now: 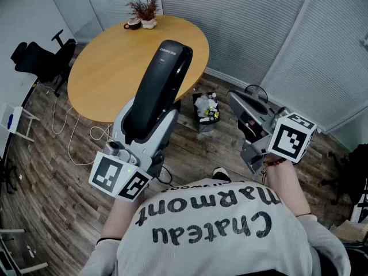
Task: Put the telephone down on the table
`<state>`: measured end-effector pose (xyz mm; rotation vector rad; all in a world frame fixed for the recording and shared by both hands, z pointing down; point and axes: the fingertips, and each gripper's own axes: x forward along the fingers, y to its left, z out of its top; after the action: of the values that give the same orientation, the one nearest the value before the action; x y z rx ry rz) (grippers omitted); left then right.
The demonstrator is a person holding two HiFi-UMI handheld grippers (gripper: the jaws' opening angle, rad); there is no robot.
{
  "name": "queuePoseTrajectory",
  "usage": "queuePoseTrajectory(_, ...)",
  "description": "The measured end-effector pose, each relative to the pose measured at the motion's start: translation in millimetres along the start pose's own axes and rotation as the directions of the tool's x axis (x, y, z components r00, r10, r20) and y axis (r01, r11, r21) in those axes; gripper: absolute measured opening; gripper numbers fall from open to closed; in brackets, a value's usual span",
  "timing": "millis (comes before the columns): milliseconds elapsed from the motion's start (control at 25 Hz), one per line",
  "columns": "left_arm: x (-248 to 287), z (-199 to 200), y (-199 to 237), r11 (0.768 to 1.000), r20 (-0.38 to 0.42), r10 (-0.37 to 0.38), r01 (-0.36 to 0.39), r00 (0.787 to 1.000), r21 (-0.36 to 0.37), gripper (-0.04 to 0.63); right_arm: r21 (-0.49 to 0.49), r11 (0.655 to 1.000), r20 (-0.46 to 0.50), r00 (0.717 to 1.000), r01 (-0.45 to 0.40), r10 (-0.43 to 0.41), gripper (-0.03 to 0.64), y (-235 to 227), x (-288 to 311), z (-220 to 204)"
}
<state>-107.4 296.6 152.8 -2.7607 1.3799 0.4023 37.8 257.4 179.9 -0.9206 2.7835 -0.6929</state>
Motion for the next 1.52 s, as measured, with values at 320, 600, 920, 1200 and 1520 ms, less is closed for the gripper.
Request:
queuePoseTrajectory(320, -4.2, 0.1, 2.4, 1.0, -0.003, 0.014, -0.014, 1.0, -0.006, 0.301, -0.001, 1.0, 0.005, 1.0, -0.005, 0.005, 0.015, 0.3, 1.3, -0.8)
queuePoseTrajectory(600, -2.5, -12.1, 26.4, 0.997, -0.019, 0.071, -0.071, 0.997, -0.025, 0.302, 0.008, 1.0, -0.024, 1.0, 0.006, -0.005, 0.015, -21.8, 15.1, -7.7)
queuePoseTrajectory(920, 44.4, -23.0, 69.8, 0.99, -0.022, 0.131, -0.132, 0.991, -0.041, 0.302, 0.03, 0.999, -0.034, 0.999, -0.027, 0.028, 0.015, -82.6, 57.6, 9.2)
queuePoseTrajectory(1200, 124.9, -33.3, 120.1, 0.984, -0.024, 0.175, -0.176, 0.984, -0.038, 0.303, 0.022, 0.998, -0.067, 0.995, -0.066, 0.067, 0.015, -156.6, 113.0, 53.5)
queuePoseTrajectory(1520, 202.5, -45.4, 154.4, 0.972, -0.026, 0.23, -0.231, 0.973, -0.042, 0.304, 0.037, 0.993, -0.117, 0.987, -0.108, 0.112, 0.015, -229.2, 153.0, 94.2)
